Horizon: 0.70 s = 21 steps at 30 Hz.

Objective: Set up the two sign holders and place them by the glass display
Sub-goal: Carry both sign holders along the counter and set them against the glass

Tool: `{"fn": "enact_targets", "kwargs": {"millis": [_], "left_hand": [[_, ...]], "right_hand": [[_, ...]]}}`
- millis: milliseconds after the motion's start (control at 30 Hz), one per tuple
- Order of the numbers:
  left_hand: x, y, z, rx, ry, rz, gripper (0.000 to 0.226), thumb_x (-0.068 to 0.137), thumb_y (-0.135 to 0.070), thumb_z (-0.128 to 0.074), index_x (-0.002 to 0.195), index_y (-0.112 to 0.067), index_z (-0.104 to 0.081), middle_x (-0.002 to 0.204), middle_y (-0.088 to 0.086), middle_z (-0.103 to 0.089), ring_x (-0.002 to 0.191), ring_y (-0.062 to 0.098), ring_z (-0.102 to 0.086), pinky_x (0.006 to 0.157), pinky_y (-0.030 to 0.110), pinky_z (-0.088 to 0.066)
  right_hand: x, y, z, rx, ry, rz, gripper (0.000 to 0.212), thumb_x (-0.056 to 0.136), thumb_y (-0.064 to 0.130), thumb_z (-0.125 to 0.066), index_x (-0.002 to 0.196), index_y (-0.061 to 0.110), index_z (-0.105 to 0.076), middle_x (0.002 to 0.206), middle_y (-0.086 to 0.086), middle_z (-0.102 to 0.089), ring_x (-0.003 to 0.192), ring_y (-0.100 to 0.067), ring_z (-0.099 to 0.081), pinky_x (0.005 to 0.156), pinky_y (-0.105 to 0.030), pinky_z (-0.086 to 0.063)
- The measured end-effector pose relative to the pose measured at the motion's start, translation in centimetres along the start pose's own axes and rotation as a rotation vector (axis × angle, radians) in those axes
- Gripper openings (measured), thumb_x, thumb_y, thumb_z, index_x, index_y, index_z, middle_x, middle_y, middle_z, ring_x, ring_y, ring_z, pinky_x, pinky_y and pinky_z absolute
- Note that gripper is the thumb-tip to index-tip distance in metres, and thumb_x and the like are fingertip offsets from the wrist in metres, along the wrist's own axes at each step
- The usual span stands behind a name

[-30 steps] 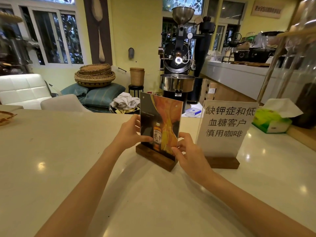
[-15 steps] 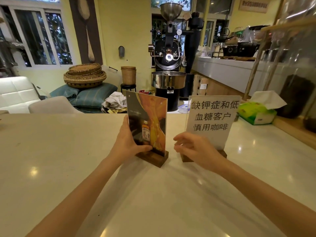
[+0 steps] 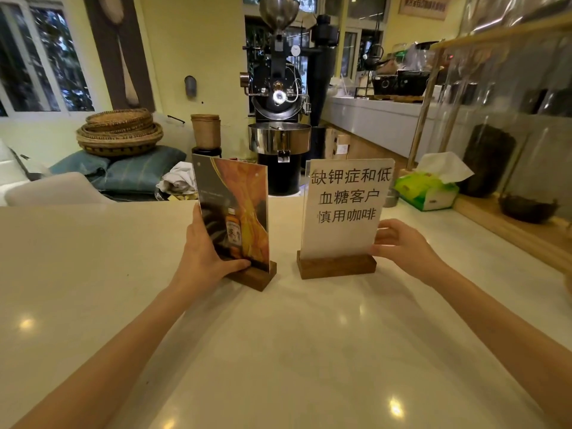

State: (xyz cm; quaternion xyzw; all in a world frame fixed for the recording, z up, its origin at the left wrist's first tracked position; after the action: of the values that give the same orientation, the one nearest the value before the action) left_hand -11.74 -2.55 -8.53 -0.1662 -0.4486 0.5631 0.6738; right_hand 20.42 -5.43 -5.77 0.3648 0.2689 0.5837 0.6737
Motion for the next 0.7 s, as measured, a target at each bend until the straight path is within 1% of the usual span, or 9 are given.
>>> {"fn": "enact_targets", "kwargs": {"millis": [100, 167, 267, 333, 400, 433, 533, 600, 700], "left_hand": [[0.0, 0.0, 0.0, 0.022, -0.003, 0.010, 0.125, 0.047, -0.023, -0.090, 0.141, -0.026, -0.008, 0.143, 0.010, -0.034, 0.130, 0.025, -0.039, 0.108, 0.042, -0.037], [0.1, 0.0, -0.1, 0.027, -0.002, 0.020, 0.126, 0.047, -0.023, -0.090, 0.142, -0.026, -0.007, 0.143, 0.011, -0.033, 0.130, 0.025, -0.039, 0.109, 0.043, -0.037], [0.3, 0.0, -0.3, 0.036, 0.004, 0.034, 0.128, 0.047, -0.023, -0.090, 0.142, -0.025, -0.005, 0.143, 0.011, -0.032, 0.130, 0.026, -0.039, 0.109, 0.044, -0.037], [0.5, -0.2, -0.7, 0.034, 0.008, 0.047, 0.128, 0.048, -0.022, -0.090, 0.143, -0.024, -0.004, 0.143, 0.011, -0.032, 0.130, 0.026, -0.039, 0.109, 0.044, -0.037], [0.8, -0.6, -1.2, 0.025, 0.013, 0.043, 0.128, 0.048, -0.022, -0.090, 0.143, -0.025, -0.004, 0.144, 0.011, -0.031, 0.131, 0.025, -0.038, 0.109, 0.043, -0.037], [1.0, -0.8, -1.4, 0.024, 0.017, 0.040, 0.128, 0.048, -0.021, -0.090, 0.143, -0.025, -0.004, 0.144, 0.010, -0.031, 0.131, 0.025, -0.038, 0.108, 0.042, -0.037], [1.6, -1.7, -2.3, 0.027, 0.031, 0.038, 0.126, 0.050, -0.019, -0.089, 0.143, -0.020, -0.005, 0.143, 0.012, -0.031, 0.131, 0.025, -0.038, 0.108, 0.040, -0.036], [2.1, -2.3, -3.0, 0.031, 0.046, 0.032, 0.125, 0.051, -0.018, -0.089, 0.144, -0.017, -0.005, 0.143, 0.013, -0.031, 0.131, 0.026, -0.037, 0.108, 0.040, -0.036], [2.7, -3.2, -4.4, 0.006, 0.065, 0.019, 0.126, 0.053, -0.018, -0.088, 0.144, -0.018, -0.002, 0.144, 0.013, -0.030, 0.132, 0.026, -0.036, 0.108, 0.040, -0.035]], "right_hand": [[0.5, 0.2, -0.4, 0.195, 0.071, 0.048, 0.055, 0.077, 0.005, -0.068, 0.127, 0.010, -0.049, 0.127, -0.010, -0.060, 0.107, -0.025, -0.058, 0.097, -0.040, -0.046], [0.9, 0.1, -0.3, 0.229, 0.065, 0.070, 0.052, 0.078, 0.002, -0.066, 0.127, 0.010, -0.052, 0.123, -0.009, -0.062, 0.104, -0.024, -0.059, 0.094, -0.038, -0.048], [1.4, -0.1, 0.1, 0.257, 0.108, 0.105, 0.047, 0.078, -0.001, -0.064, 0.123, 0.009, -0.055, 0.114, -0.007, -0.064, 0.098, -0.021, -0.062, 0.077, -0.024, -0.052], [1.7, -0.2, 0.4, 0.253, 0.138, 0.116, 0.046, 0.078, -0.001, -0.064, 0.122, 0.009, -0.056, 0.110, -0.004, -0.064, 0.090, -0.011, -0.063, 0.065, -0.018, -0.054], [2.0, -0.3, 0.7, 0.242, 0.147, 0.120, 0.046, 0.078, -0.001, -0.064, 0.121, 0.010, -0.057, 0.107, -0.001, -0.065, 0.089, -0.007, -0.063, 0.061, -0.015, -0.055], [2.1, -0.5, 0.9, 0.243, 0.147, 0.120, 0.045, 0.078, -0.002, -0.064, 0.121, 0.010, -0.057, 0.107, -0.001, -0.065, 0.091, -0.011, -0.063, 0.063, -0.016, -0.055], [2.4, -1.2, 1.4, 0.232, 0.127, 0.116, 0.045, 0.077, -0.001, -0.065, 0.121, 0.009, -0.058, 0.111, -0.004, -0.065, 0.102, -0.022, -0.061, 0.079, -0.025, -0.052], [2.5, -1.6, 1.8, 0.213, 0.105, 0.117, 0.045, 0.077, -0.001, -0.065, 0.120, 0.011, -0.059, 0.112, -0.004, -0.065, 0.102, -0.022, -0.061, 0.084, -0.031, -0.051], [2.7, -2.1, 2.7, 0.175, 0.082, 0.116, 0.044, 0.078, 0.000, -0.065, 0.119, 0.012, -0.059, 0.108, -0.001, -0.065, 0.099, -0.020, -0.061, 0.084, -0.030, -0.049]]}}
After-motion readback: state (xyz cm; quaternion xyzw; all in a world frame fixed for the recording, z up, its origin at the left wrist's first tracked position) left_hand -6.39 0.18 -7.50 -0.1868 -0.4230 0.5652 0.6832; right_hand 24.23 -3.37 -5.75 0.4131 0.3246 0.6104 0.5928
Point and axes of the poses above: each hand's wrist, its own x-axis towards the middle knuckle, its own z-axis out of the back of the hand, y = z × x, the point moved 1 cm from there along x, towards the middle knuckle
